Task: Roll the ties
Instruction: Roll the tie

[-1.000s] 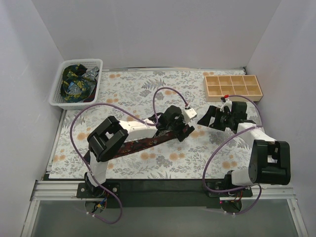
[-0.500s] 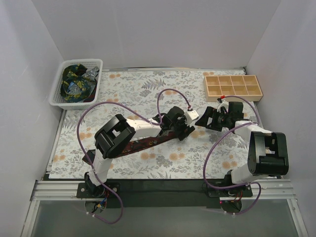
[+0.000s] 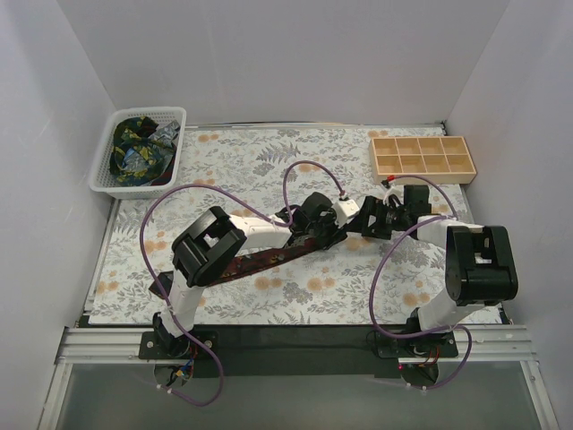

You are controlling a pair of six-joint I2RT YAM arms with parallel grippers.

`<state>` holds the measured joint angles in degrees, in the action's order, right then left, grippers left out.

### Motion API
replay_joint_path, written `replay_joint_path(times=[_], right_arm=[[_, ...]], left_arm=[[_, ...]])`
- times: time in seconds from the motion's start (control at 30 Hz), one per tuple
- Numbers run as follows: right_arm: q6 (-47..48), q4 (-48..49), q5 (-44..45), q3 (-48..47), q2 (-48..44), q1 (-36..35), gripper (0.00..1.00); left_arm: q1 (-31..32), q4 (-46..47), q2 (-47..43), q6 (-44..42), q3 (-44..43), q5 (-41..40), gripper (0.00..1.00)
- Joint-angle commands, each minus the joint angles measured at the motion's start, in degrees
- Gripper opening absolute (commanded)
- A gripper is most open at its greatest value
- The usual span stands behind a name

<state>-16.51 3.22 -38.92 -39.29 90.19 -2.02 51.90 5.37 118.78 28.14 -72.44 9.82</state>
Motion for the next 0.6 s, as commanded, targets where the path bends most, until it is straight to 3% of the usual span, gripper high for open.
replay_joint_path(times=[0.0, 0.27, 0.4, 0.57], right_arm=[[-0.4, 2.8, -3.5, -2.5, 1.6, -0.5, 0.79], [-1.5, 4.3, -5.7, -3.3, 6.1, -1.3, 0.77], [-1.2, 4.2, -3.9, -3.1, 4.6, -1.3, 0.76], [-1.5, 4.0, -2.5, -3.3, 2.3, -1.2, 0.76]], left_arm=[[-0.3, 1.0, -0.4, 0.1, 1.5, 1.2, 0.39], [-0.3, 3.0, -1.5, 0.8, 3.1, 2.0, 0.44], [-0.3, 4.1, -3.5, 2.2, 3.7, 0.5, 0.67], [-0.4, 5.8, -6.6, 4.6, 4.7, -3.7, 0.79]])
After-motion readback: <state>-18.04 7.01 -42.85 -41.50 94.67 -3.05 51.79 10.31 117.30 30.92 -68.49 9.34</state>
